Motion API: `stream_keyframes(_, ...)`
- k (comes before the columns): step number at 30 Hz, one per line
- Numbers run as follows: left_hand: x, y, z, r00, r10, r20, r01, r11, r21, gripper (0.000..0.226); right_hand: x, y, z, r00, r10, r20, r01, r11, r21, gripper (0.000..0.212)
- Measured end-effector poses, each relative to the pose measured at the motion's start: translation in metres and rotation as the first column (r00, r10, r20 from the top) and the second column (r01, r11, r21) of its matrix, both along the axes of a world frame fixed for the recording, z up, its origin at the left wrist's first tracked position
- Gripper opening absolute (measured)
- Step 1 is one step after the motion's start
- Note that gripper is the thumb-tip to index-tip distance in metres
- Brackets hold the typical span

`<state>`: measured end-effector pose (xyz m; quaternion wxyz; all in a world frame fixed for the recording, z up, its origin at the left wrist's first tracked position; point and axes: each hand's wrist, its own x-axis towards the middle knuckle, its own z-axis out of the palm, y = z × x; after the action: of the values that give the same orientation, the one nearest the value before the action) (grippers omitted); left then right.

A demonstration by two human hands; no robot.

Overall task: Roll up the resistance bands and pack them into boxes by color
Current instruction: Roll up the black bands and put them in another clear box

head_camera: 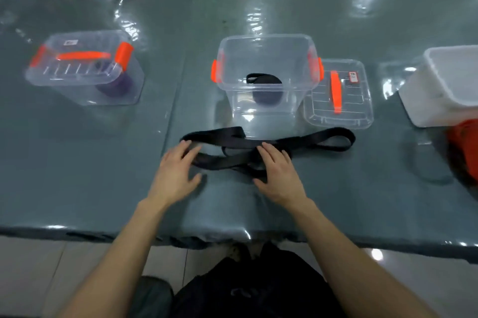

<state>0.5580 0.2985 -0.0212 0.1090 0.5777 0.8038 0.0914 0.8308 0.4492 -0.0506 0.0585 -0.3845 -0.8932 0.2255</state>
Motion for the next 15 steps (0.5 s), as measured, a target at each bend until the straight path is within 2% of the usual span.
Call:
stream_keyframes(2, 0.006, -0.013, -0.014, 0.999, -0.039, 0.018, 0.04, 0.997, -0.063, 0.072, 0.001, -0.013, -0.014, 0.991, 0.03, 0.129, -0.03, 1.0, -0.004, 0.087)
stream_keyframes(5, 0.023, -0.009, -0.029, 0.998, -0.059, 0.038, 0.057, 0.997, 0.041, 0.055, 0.006, -0.024, -0.03, 0.984, 0.008, 0.175, -0.006, 1.0, -0.011, 0.078)
stream_keyframes(7, 0.035, 0.002, -0.036, 0.999, -0.048, -0.005, 0.048, 0.997, 0.053, 0.046, 0.008, -0.029, -0.035, 0.992, -0.032, 0.119, 0.037, 0.999, -0.037, 0.072)
stream_keyframes(10, 0.044, 0.015, -0.045, 0.995, -0.043, -0.095, 0.039, 0.998, -0.05, 0.054, 0.014, -0.033, -0.038, 0.995, -0.096, 0.01, 0.097, 0.992, -0.08, 0.064)
stream_keyframes(12, 0.043, 0.021, -0.049, 0.996, -0.035, -0.079, 0.031, 0.998, -0.056, 0.05, 0.017, -0.034, -0.038, 0.986, -0.157, -0.056, 0.149, 0.981, -0.124, 0.057)
stream_keyframes(15, 0.036, 0.028, -0.048, 0.999, -0.041, -0.034, 0.041, 0.999, -0.002, 0.032, 0.013, -0.034, -0.032, 0.937, -0.311, -0.158, 0.274, 0.936, -0.219, 0.043)
